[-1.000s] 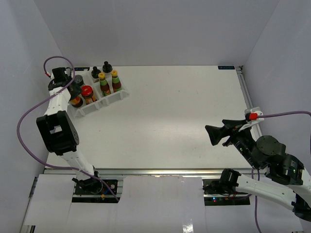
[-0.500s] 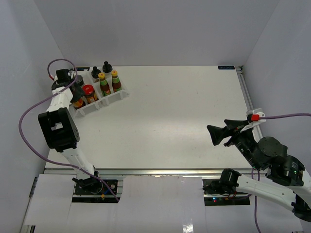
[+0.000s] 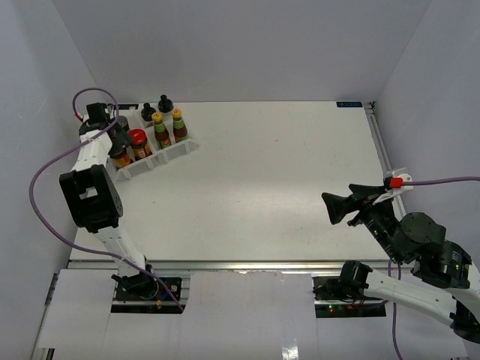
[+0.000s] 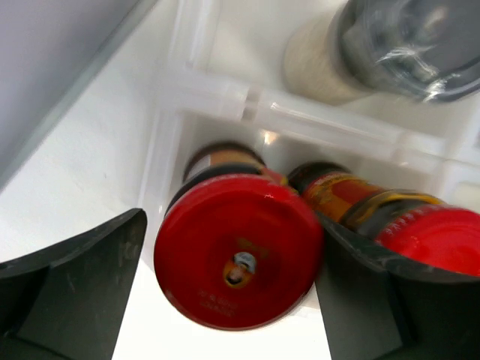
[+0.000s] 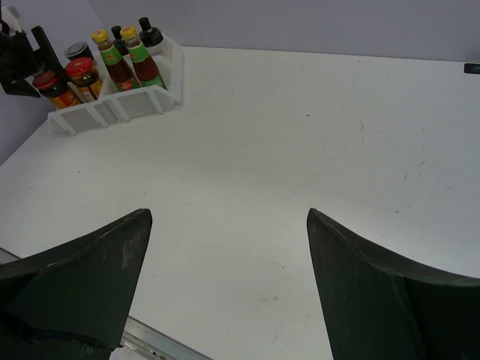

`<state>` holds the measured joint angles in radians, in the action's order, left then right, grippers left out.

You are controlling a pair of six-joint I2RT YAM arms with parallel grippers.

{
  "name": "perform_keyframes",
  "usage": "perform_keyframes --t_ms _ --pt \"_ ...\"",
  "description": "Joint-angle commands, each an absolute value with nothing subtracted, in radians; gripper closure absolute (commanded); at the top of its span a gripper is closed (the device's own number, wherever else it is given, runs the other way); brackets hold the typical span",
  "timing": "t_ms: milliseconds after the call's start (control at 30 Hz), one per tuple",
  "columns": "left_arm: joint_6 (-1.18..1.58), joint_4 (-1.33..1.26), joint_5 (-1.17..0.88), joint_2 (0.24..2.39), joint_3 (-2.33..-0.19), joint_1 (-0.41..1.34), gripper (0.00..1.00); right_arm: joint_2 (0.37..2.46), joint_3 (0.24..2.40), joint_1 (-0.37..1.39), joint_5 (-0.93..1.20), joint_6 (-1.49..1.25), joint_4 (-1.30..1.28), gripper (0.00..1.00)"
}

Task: Organize the condiment bottles

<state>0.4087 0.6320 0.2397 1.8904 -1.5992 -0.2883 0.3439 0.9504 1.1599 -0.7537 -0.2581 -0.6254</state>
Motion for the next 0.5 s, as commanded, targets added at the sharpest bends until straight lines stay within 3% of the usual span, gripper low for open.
perform_keyframes --t_ms 0,367,467 --pt "0.407 0.644 0.259 1.841 -1.708 -0.290 0.02 0.345 0.953 1.163 -0.775 -0.254 -0.585 0.10" --pt "0.423 0.739 0.271 1.748 -1.809 -0.290 0.02 0.367 0.973 1.163 -0.761 -0.287 -0.614 0.10" --pt "0.416 0.730 0.104 1.665 -1.785 -0.290 0.02 0.393 0.985 1.163 -0.752 -0.308 -0.656 0.10"
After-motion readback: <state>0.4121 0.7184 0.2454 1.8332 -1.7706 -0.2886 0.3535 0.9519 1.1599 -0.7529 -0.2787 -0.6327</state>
